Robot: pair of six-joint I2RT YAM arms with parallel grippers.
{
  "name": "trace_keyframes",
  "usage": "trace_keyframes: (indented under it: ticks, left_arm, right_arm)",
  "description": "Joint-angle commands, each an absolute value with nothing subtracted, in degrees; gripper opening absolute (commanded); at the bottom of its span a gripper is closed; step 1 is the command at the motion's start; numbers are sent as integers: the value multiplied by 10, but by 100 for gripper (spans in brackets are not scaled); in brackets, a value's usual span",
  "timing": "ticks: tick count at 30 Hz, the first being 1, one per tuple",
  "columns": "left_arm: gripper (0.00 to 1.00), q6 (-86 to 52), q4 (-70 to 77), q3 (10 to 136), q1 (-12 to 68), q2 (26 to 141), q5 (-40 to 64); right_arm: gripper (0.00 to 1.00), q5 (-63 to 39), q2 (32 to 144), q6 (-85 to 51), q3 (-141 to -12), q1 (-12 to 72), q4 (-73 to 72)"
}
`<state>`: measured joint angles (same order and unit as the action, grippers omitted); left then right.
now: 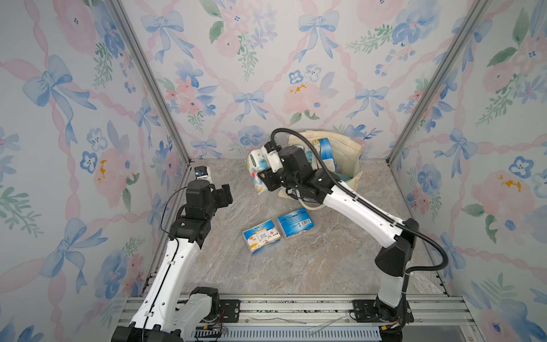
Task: Put tissues into the canvas bag
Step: Pick up the pack of facial tissues from the center of the board, then place the pack of facial tissues in the canvas bag.
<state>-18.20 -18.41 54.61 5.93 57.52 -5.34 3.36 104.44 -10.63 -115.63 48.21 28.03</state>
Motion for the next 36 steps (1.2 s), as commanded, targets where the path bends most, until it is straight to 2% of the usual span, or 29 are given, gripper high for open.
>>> trace_keyframes:
  ticks: [1, 7, 12, 17, 30, 36]
  left_arm:
    - [81, -170, -207, 561, 59, 601, -10]
    - [82, -153, -221, 576, 98, 638, -24]
    - [82, -155, -227, 593, 117, 663, -25]
    - [83, -145, -260, 616, 140, 691, -30]
    - [83, -137, -281, 615, 173, 740, -32]
    - [83, -139, -281, 624, 182, 754, -37]
  right_arm:
    - [34, 84, 970, -40, -1125, 446, 267]
    - [34, 134, 916, 1, -1107, 349, 339]
    - [34, 205, 969, 7, -1132, 292, 386]
    - [34, 309, 1022, 19, -1133, 273, 386]
    - [34, 338, 1037, 24, -1096, 239, 332]
    - [34, 289, 983, 25, -1057, 224, 298]
